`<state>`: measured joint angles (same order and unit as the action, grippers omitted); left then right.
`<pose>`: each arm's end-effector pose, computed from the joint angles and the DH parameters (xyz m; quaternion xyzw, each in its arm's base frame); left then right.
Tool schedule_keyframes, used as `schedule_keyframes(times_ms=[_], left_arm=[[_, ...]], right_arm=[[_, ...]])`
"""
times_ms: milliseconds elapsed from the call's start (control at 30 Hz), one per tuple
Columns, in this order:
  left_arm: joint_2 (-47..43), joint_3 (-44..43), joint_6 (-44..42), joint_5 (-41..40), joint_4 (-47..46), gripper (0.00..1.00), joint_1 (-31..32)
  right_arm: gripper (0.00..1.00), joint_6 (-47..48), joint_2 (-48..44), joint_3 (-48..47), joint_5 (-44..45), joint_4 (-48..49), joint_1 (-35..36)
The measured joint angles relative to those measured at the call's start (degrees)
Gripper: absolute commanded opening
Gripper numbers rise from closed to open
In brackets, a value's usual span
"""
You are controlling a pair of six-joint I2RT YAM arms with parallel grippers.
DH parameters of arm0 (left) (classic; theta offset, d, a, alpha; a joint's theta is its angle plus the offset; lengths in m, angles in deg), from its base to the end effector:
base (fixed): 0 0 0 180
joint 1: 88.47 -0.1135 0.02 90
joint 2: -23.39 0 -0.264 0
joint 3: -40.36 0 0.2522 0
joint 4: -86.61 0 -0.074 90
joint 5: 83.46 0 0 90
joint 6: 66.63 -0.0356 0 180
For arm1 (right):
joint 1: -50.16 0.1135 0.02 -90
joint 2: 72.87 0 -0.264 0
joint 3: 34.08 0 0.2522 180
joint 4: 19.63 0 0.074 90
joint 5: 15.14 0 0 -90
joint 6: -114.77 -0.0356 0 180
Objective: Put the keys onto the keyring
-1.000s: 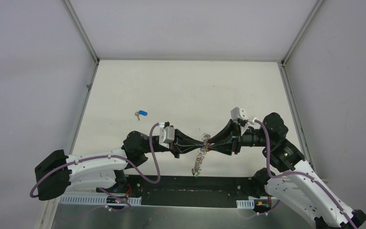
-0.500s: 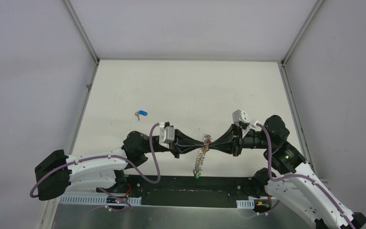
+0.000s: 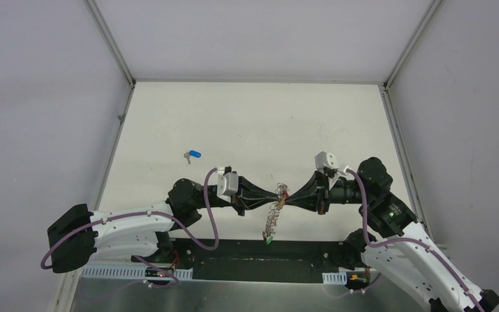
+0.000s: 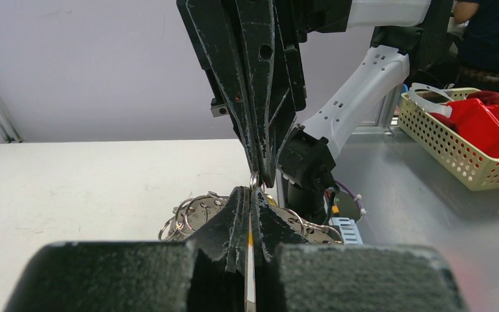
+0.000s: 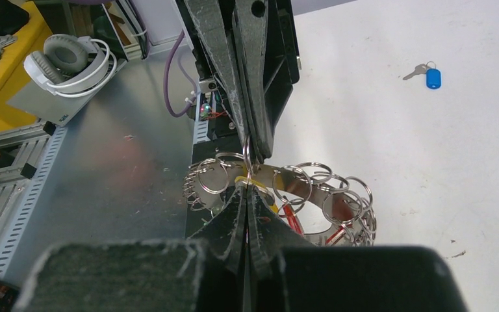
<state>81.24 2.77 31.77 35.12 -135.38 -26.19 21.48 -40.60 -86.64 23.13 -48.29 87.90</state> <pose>0.0844 -0.1973 0.2887 0.4285 0.3922 -0.5769 0.5742 0.0844 0.1007 0.3279 -0.4740 0.5660 0.5153 0.4351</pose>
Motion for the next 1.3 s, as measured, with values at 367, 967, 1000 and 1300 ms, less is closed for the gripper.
schedule_keyframes(times_ms=[367, 967, 1000, 1300], left_arm=[[0.00, 0.00, 0.00, 0.00, -0.07, 0.00, 0.00], [0.00, 0.00, -0.02, 0.00, -0.04, 0.00, 0.00], [0.00, 0.00, -0.02, 0.00, -0.04, 0.00, 0.00], [0.00, 0.00, 0.00, 0.00, -0.04, 0.00, 0.00]], right_arm=[[0.00, 0.87, 2.45, 0.04, -0.02, -3.45, 0.00], [0.56, 1.92, -1.51, 0.07, -1.31, -2.10, 0.00], [0.53, 1.86, -1.18, 0.07, -1.31, -1.70, 0.00], [0.33, -0.35, 1.42, 0.26, -1.27, 1.81, 0.00]])
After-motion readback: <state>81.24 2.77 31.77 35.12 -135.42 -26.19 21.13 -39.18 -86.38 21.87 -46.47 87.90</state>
